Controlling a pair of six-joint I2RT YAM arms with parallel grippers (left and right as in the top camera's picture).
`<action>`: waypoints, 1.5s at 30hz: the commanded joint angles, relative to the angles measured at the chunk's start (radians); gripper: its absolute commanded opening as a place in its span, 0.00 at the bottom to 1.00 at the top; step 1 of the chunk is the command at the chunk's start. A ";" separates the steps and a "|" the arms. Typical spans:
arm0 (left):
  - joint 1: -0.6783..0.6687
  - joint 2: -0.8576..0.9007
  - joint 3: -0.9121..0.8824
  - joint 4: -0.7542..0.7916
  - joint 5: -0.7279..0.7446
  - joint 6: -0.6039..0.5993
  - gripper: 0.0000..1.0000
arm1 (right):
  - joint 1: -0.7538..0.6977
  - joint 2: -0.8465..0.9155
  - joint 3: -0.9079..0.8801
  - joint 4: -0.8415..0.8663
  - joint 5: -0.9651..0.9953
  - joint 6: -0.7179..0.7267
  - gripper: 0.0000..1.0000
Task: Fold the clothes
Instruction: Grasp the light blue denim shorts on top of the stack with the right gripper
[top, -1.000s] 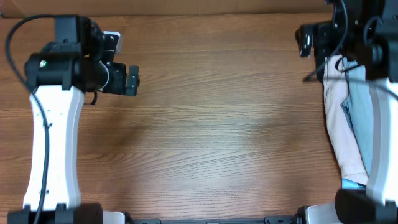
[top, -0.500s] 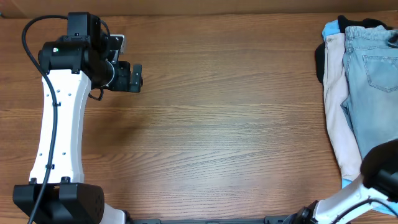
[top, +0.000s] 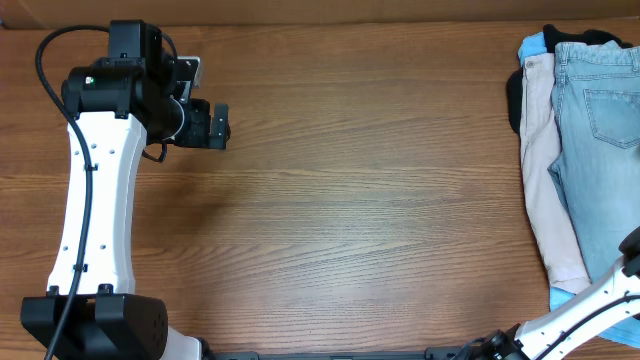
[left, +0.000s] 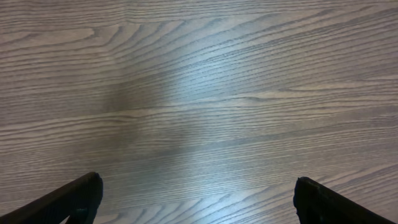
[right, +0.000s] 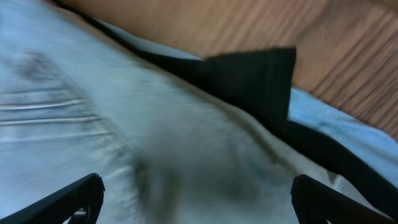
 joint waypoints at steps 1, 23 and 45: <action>-0.002 -0.003 0.028 0.003 0.020 -0.014 1.00 | -0.015 0.030 0.025 0.016 -0.025 0.003 1.00; -0.002 -0.003 0.028 0.032 0.020 -0.014 1.00 | -0.062 0.042 -0.026 0.122 -0.044 -0.056 0.64; -0.002 -0.003 0.028 0.068 0.020 -0.014 1.00 | -0.056 0.034 -0.090 0.147 -0.254 -0.074 0.05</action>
